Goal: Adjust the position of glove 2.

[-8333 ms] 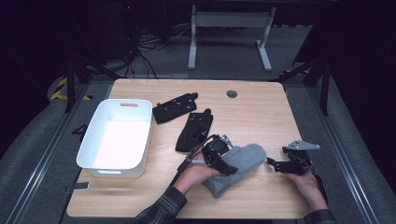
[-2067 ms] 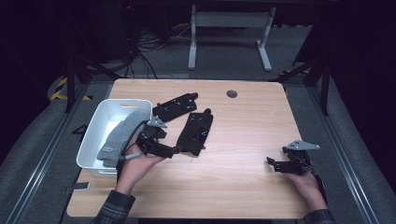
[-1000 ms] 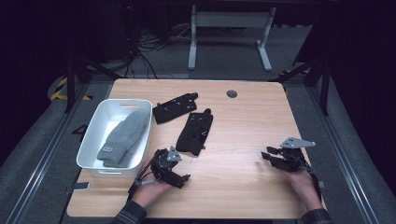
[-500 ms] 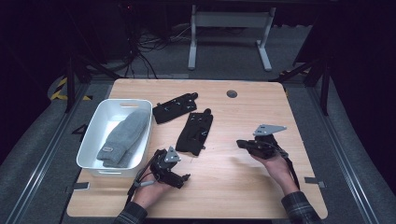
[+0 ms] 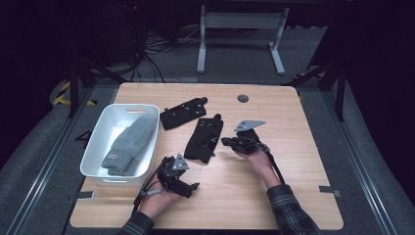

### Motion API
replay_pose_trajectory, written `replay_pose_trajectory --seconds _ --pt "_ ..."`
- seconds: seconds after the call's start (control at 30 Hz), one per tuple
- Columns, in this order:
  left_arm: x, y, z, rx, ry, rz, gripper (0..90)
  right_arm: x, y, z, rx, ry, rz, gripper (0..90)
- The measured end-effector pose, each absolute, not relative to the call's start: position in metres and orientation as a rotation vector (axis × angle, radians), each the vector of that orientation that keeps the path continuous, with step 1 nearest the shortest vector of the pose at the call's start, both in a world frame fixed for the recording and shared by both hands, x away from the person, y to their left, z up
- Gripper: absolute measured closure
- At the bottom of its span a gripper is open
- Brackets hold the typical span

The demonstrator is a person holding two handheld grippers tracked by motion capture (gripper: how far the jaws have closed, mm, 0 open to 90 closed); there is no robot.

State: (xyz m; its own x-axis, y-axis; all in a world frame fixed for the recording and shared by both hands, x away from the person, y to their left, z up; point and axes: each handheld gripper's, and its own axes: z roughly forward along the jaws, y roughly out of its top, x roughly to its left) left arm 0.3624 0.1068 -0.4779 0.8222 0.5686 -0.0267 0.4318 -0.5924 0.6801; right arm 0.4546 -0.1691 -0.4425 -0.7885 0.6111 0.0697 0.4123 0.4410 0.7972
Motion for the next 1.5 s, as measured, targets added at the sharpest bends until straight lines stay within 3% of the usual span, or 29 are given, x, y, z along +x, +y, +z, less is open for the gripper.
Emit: replay_pose_trajectory --seconds 0.57,1.5 --pt "0.362 0.107 -0.478 2.294 0.730 0.251 0.2 0.472 -0.131 -0.468 0.875 2.525 1.208 90.0" --pt "0.362 0.107 -0.478 2.295 0.728 0.252 0.2 0.424 -0.220 -0.458 0.871 2.608 1.111 90.0"
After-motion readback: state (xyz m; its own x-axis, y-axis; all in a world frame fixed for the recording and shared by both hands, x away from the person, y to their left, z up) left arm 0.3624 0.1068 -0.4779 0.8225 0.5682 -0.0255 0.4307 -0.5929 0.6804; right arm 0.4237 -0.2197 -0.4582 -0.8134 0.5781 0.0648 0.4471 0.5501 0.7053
